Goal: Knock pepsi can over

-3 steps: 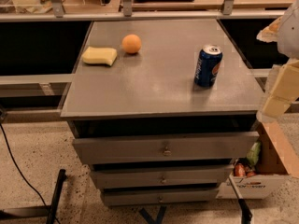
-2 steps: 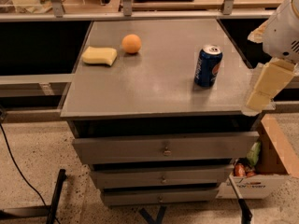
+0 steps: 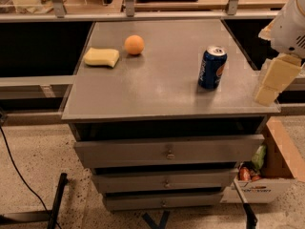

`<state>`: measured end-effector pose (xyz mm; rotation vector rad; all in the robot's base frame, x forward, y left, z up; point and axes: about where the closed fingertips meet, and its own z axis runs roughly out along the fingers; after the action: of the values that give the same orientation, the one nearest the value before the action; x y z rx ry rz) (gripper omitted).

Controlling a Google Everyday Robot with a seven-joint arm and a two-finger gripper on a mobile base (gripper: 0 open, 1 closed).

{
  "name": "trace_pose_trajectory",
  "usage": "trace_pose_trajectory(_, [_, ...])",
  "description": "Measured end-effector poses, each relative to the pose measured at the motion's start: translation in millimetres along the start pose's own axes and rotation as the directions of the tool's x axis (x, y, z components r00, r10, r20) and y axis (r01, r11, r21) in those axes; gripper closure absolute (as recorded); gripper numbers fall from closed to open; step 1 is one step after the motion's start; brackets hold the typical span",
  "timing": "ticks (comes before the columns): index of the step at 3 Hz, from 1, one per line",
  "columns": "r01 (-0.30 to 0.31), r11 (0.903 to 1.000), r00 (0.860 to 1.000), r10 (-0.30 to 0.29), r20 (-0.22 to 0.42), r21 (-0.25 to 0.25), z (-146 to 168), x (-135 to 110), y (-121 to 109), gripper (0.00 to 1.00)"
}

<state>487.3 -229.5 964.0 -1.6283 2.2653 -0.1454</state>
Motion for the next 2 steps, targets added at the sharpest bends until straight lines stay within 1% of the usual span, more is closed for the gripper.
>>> trace_pose_trajectory(1, [-0.062, 0.9981, 0.997, 0.061, -0.051, 0.0, 16, 29, -33, 0.0])
trace_pose_trajectory(2, [-0.106, 0.9944, 0.993, 0.105, -0.055, -0.003, 31, 52, -55, 0.0])
